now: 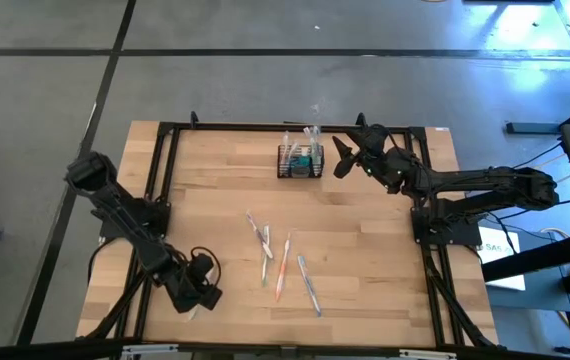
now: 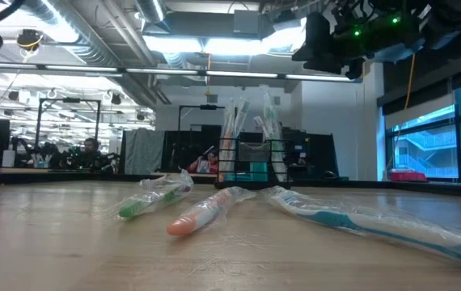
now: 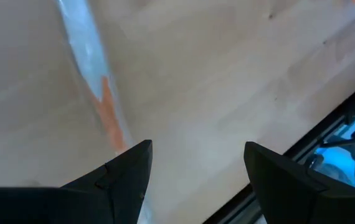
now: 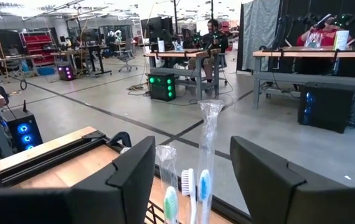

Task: Pick & Place toothbrushing station
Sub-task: Put the bottom orange toothbrush in the left section of the wire organizer

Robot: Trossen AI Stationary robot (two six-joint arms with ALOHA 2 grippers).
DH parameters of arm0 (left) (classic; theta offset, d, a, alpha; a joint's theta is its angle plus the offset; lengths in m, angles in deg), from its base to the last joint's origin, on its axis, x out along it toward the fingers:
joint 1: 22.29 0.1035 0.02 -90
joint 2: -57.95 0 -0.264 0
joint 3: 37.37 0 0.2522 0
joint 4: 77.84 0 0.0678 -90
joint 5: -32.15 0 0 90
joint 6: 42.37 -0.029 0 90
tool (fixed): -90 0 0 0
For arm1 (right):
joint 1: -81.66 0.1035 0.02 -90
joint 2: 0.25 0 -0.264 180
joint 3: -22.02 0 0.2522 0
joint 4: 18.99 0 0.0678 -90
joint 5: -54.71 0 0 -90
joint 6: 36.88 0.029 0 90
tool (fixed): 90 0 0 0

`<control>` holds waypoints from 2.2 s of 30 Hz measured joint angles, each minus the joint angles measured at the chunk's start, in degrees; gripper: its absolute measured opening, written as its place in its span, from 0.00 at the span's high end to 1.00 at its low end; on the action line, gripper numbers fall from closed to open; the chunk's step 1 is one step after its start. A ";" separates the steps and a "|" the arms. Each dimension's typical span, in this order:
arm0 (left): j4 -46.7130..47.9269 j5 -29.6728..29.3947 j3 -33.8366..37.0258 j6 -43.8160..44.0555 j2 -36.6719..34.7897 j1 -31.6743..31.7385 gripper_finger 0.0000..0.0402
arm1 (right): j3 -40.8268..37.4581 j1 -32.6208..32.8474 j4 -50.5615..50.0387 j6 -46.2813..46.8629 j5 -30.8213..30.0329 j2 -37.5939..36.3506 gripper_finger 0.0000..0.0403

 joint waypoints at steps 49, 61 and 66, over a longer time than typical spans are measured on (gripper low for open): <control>23.97 12.36 -9.67 -0.01 14.20 -1.83 0.44 | 0.00 0.02 -1.05 -0.02 -0.04 0.00 0.48; 24.96 7.64 -9.58 -4.15 14.25 -1.76 0.75 | 0.00 0.02 -1.05 -0.02 -0.02 0.00 0.48; 25.24 6.08 -9.56 -6.64 14.29 -1.76 0.86 | 0.00 0.02 -1.05 -0.02 -0.02 0.00 0.48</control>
